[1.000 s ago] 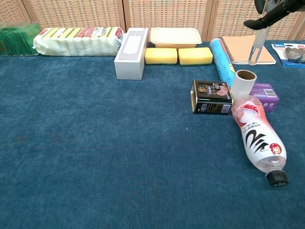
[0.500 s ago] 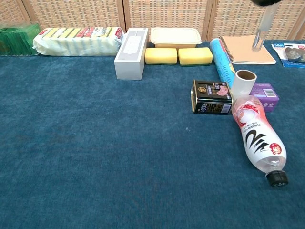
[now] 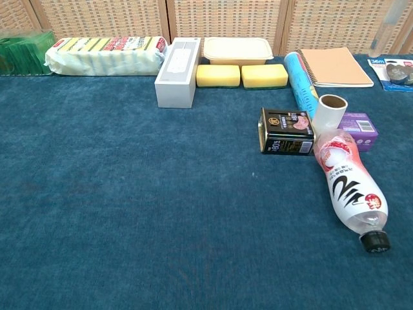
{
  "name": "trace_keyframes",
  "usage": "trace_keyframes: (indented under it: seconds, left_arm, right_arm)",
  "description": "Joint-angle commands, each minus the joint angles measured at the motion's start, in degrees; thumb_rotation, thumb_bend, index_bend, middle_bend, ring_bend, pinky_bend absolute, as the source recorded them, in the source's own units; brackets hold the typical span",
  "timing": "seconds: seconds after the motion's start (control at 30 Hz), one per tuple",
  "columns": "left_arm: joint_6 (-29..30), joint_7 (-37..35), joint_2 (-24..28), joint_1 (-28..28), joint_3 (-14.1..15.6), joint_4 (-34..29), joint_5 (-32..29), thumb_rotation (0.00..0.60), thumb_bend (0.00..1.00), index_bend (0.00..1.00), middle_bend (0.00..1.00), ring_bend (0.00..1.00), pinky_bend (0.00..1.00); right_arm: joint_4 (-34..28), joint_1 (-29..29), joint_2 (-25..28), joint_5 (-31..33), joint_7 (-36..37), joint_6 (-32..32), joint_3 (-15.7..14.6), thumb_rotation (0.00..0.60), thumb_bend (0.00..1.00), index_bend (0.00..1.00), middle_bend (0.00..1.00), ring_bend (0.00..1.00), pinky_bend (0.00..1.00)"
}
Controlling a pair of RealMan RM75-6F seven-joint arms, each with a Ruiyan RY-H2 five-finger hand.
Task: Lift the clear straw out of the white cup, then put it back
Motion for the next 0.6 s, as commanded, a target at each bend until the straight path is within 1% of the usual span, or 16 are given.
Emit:
trace_keyframes:
  seconds: [0.03, 0.1, 0.13, 0.17, 0.2, 0.23, 0.27, 0.3, 0.33, 0.37, 0.43, 0.47, 0.5, 0.57, 0.6]
  left_arm:
    - [0.2, 0.2, 0.0, 0.0, 0.2, -0.1, 0.4, 0.600, 0.19, 0.07, 0.00, 0.00, 0.15]
    - [0.6, -0.1, 0.0, 0.2, 0.5, -0.1, 0.9, 0.600, 0.20, 0.07, 0.00, 0.00, 0.15]
    - [0.9, -0.4, 0.1, 0.3, 0.6, 0.0, 1.1, 0.600, 0.20, 0.07, 0.00, 0.00, 0.15]
    - [1.1, -0.8, 0.1, 0.5, 0.6, 0.2, 1.0, 0.600, 0.20, 0.07, 0.00, 0.00, 0.15]
    - [1.3, -1.0, 0.0, 0.6, 0.6, 0.4, 0.9, 0.600, 0.20, 0.07, 0.00, 0.00, 0.15]
    - [1.5, -1.3, 0.0, 0.8, 0.5, 0.7, 0.7, 0.600, 0.20, 0.07, 0.00, 0.00, 0.15]
    - [1.4, -1.5, -0.1, 0.9, 0.3, 0.9, 0.2, 0.600, 0.20, 0.07, 0.00, 0.00, 0.15]
    - [1.3, -1.6, -0.1, 1.0, 0.2, 0.9, 0.0, 0.600, 0.20, 0.07, 0.00, 0.00, 0.15]
    - [1.0, -1.6, -0.1, 0.9, 0.1, 1.0, -0.3, 0.600, 0.19, 0.07, 0.00, 0.00, 0.15]
    - [0.9, -1.4, -0.1, 0.8, -0.1, 0.9, -0.3, 0.600, 0.20, 0.07, 0.00, 0.00, 0.15]
    - [1.3, -0.9, -0.1, 0.6, 0.0, 0.6, 0.2, 0.600, 0.20, 0.07, 0.00, 0.00, 0.15]
    - [1.6, -0.7, -0.1, 0.6, 0.2, 0.4, 0.8, 0.600, 0.20, 0.07, 0.00, 0.00, 0.15]
    - [1.8, -0.6, -0.1, 0.7, 0.5, 0.3, 1.2, 0.600, 0.19, 0.07, 0.00, 0.00, 0.15]
    - [2.4, -0.6, -0.1, 0.9, 1.0, 0.3, 1.9, 0.600, 0.20, 0.07, 0.00, 0.00, 0.15]
    - [2.5, -0.7, -0.1, 1.0, 1.0, 0.4, 2.0, 0.600, 0.20, 0.07, 0.00, 0.00, 0.15]
  right_arm:
    - [-13.5, -5.1, 7.3, -2.0, 3.4, -2.8, -4.1, 0.600, 0.40, 0.81, 1.00, 1.00, 1.00]
    - [-10.6, -4.8, 7.7, 1.0, 5.6, -2.7, -1.8, 0.600, 0.41, 0.81, 1.00, 1.00, 1.00]
    - [-7.3, -4.1, 6.7, 4.1, 6.6, -1.8, 0.0, 0.600, 0.41, 0.81, 1.00, 1.00, 1.00]
    - [-4.5, -3.3, 5.5, 6.8, 6.4, -0.5, 1.1, 0.600, 0.41, 0.81, 1.00, 1.00, 1.00]
    - [-3.8, -2.9, 4.9, 7.6, 5.9, 0.2, 1.2, 0.600, 0.41, 0.81, 1.00, 1.00, 1.00]
    - [-4.6, -3.0, 4.4, 6.6, 5.3, 0.5, -0.2, 0.600, 0.41, 0.81, 1.00, 1.00, 1.00]
    - [-7.1, -3.7, 4.8, 3.2, 4.4, 0.2, -3.0, 0.600, 0.41, 0.81, 1.00, 1.00, 1.00]
    - [-9.2, -4.5, 5.4, 0.5, 4.0, -0.2, -5.2, 0.600, 0.41, 0.81, 1.00, 1.00, 1.00]
    - [-12.9, -5.9, 6.5, -3.5, 4.4, -1.1, -8.1, 0.600, 0.41, 0.81, 1.00, 1.00, 1.00]
    - [-16.2, -7.4, 7.8, -7.1, 6.1, -2.0, -10.3, 0.600, 0.41, 0.81, 1.00, 1.00, 1.00]
    - [-18.1, -9.1, 9.3, -11.8, 8.6, -1.9, -11.7, 0.600, 0.41, 0.81, 1.00, 1.00, 1.00]
    - [-17.2, -9.3, 9.2, -12.7, 9.7, -0.7, -10.9, 0.600, 0.41, 0.81, 1.00, 1.00, 1.00]
    - [-16.1, -9.1, 8.6, -12.0, 10.3, 0.2, -9.7, 0.600, 0.41, 0.81, 1.00, 1.00, 1.00]
    - [-12.2, -7.3, 5.8, -5.6, 11.4, 2.3, -5.3, 0.600, 0.41, 0.81, 1.00, 1.00, 1.00]
    - [-11.7, -6.7, 5.1, -3.7, 11.0, 2.5, -4.4, 0.600, 0.41, 0.81, 1.00, 1.00, 1.00]
